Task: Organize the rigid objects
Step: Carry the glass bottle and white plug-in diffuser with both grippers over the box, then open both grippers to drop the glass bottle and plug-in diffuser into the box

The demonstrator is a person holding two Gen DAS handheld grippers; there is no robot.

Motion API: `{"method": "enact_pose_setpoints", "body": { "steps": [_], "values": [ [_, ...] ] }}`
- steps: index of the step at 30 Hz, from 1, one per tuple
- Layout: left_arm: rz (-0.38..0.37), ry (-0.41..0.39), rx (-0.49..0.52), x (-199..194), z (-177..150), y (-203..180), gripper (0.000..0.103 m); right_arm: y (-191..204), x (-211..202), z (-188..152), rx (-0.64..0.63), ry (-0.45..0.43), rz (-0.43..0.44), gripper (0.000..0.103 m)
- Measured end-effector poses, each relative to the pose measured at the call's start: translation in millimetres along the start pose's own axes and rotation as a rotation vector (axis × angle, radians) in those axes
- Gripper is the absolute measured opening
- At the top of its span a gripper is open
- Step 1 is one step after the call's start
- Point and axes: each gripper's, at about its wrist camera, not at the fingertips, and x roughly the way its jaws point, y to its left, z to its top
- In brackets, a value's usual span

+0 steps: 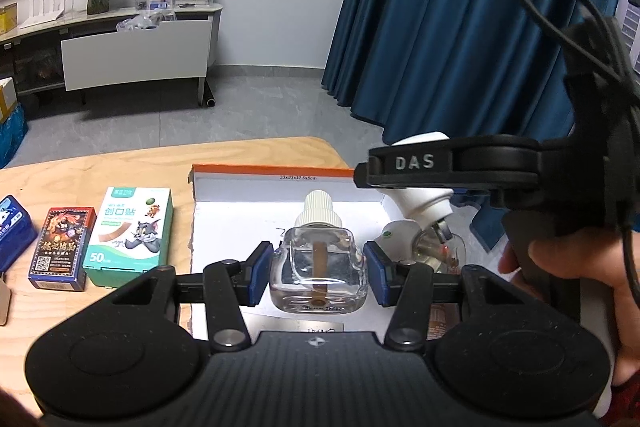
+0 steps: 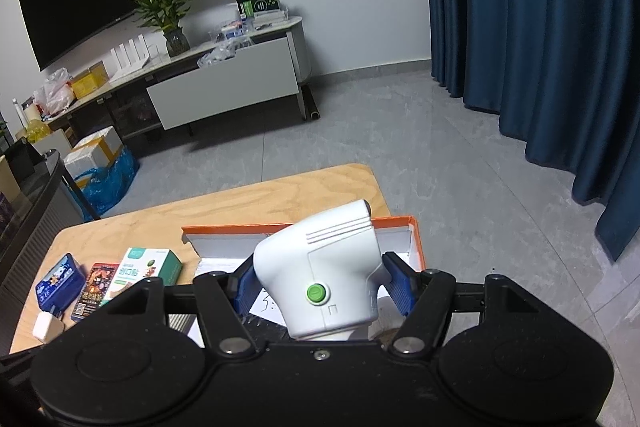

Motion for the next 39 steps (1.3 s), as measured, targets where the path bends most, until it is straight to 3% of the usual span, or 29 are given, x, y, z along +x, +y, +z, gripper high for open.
{"method": "enact_pose_setpoints", "body": {
  "steps": [24, 31, 35, 39],
  "values": [
    [-0.032, 0.051, 0.013, 24, -7, -9, 0.050, 3, 48, 3, -0.020, 0.083, -0.022, 0.077],
    [-0.073, 0.074, 0.016, 29, -12, -17, 0.050, 5, 49, 1, -0.036, 0.082, -0.064, 0.081],
    [-0.062, 0.059, 0.016, 24, -13, -17, 0.064, 7, 40, 2, -0.063, 0.058, -0.095, 0.082],
    [-0.039, 0.036, -0.015, 12, -11, -6, 0.070, 8, 23, 2, -0.070, -0.003, -0.124, 0.083]
  ]
}}
